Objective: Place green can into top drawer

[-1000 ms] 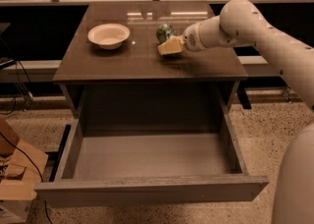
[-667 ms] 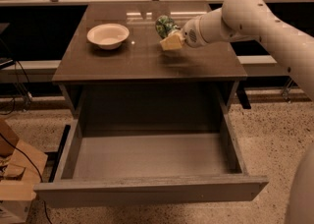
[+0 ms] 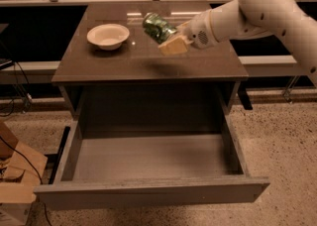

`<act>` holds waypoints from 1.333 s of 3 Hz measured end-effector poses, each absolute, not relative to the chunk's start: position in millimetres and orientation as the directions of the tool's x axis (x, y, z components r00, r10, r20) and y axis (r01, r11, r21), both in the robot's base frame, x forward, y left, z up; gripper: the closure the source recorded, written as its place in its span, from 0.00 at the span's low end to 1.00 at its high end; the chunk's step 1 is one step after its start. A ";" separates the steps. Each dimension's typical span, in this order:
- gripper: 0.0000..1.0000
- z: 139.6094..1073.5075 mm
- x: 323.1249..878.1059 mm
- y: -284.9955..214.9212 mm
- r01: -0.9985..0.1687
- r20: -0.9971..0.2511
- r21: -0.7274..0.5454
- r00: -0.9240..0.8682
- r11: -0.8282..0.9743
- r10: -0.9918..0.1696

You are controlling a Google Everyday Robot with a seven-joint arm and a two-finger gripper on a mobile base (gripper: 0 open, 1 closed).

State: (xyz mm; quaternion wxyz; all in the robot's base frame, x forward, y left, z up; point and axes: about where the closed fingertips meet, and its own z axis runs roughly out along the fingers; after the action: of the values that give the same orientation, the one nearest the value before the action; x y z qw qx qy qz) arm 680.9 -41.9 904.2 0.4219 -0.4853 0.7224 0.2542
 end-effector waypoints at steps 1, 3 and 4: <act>1.00 898.9 608.5 -45.7 -0.979 -0.803 -0.103 -0.021 0.174 -0.596; 1.00 837.3 486.4 -67.9 -0.999 -0.637 0.032 0.004 -0.032 -0.771; 1.00 786.7 457.6 -63.9 -0.988 -0.581 0.135 -0.014 -0.079 -0.813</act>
Offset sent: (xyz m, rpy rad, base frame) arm -0.2378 -0.0531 -0.0537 -0.3763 0.1126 0.5029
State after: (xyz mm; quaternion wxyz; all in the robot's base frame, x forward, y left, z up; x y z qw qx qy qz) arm 457.6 -63.9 786.7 0.1615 -0.6833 0.6590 0.2697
